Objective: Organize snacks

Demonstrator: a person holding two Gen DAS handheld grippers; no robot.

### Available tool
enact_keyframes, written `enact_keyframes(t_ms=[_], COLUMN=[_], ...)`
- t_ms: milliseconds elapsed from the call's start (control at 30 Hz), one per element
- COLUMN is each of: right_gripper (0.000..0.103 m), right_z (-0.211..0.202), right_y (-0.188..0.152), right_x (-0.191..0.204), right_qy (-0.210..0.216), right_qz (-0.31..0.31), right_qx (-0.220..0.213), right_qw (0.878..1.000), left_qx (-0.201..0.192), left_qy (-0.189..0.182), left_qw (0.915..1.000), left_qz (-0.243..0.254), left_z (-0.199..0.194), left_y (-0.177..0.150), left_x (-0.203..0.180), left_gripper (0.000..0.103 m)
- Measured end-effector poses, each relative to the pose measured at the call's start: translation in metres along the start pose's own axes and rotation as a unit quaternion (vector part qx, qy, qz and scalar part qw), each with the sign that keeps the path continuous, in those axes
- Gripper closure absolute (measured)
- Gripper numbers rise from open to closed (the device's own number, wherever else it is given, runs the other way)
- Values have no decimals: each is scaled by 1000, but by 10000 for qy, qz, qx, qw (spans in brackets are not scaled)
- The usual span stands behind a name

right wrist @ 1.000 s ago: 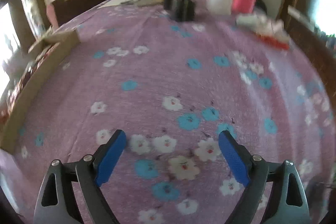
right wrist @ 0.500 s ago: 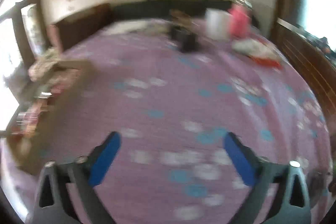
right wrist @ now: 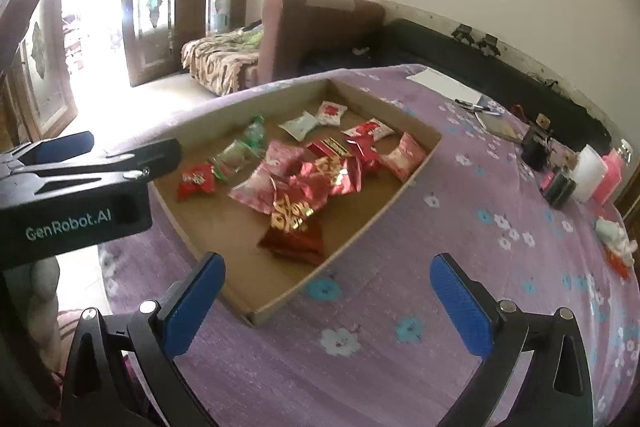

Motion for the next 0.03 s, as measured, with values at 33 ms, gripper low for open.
enact_keyframes(t_ms=[33], right_gripper=[1], right_z=[2], right_y=[5], right_x=[1], right_qy=[-24], right_qz=[-12], right_qx=[-18], right_qw=[10000], left_qx=[9], left_qy=[-14], left_qw=[10000], left_qz=[7], left_z=[0], left_y=[1], left_x=[0], left_gripper=[0])
Point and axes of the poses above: each gripper's, at about its wrist camera, not at the fingertips, and z roughly the way its jaws point, x to its left, y to its top, the point moved 1 cm from there along z, roughly the way its jaws point, and after that the axes turned 2 degrees about z, right-handed, at the moved point
